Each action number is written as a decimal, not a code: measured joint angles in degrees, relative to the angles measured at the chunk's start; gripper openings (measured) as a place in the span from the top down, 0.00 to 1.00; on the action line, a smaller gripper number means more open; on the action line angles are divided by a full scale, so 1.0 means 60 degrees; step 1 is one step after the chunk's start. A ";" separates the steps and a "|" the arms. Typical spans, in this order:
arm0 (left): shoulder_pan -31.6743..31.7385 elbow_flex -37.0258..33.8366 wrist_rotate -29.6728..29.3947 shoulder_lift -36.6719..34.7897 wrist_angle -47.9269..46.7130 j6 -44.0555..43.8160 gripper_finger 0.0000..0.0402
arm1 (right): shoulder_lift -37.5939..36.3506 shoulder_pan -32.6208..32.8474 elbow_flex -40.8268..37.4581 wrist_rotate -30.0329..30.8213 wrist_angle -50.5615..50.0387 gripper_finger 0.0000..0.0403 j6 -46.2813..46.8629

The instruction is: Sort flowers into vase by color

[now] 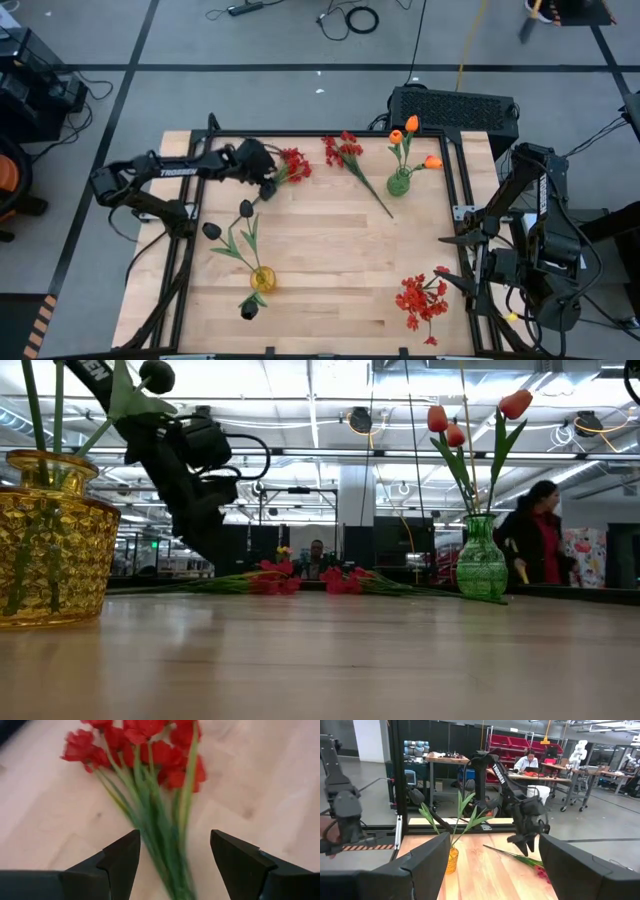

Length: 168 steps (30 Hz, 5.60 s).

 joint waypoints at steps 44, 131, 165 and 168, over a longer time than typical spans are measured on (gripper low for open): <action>-0.0524 -0.1571 -0.1105 0.1124 0.3228 0.0020 0.82 | 0.0204 -0.0575 -0.0011 -0.0036 -0.0119 0.26 0.0006; -0.7840 0.7257 -0.0833 0.0908 0.4142 0.2537 0.94 | 0.1931 -0.8338 0.0000 -1.1336 1.2178 0.28 -0.9461; -0.7739 0.7268 -0.0822 0.0904 0.3905 0.2435 0.57 | 0.2176 -0.8528 -0.0011 -1.1267 1.2304 0.94 -0.9355; -0.7790 0.7268 -0.0942 0.0936 0.3837 0.2432 0.45 | 0.2167 -0.8531 -0.0011 -1.1283 1.2325 0.95 -0.9396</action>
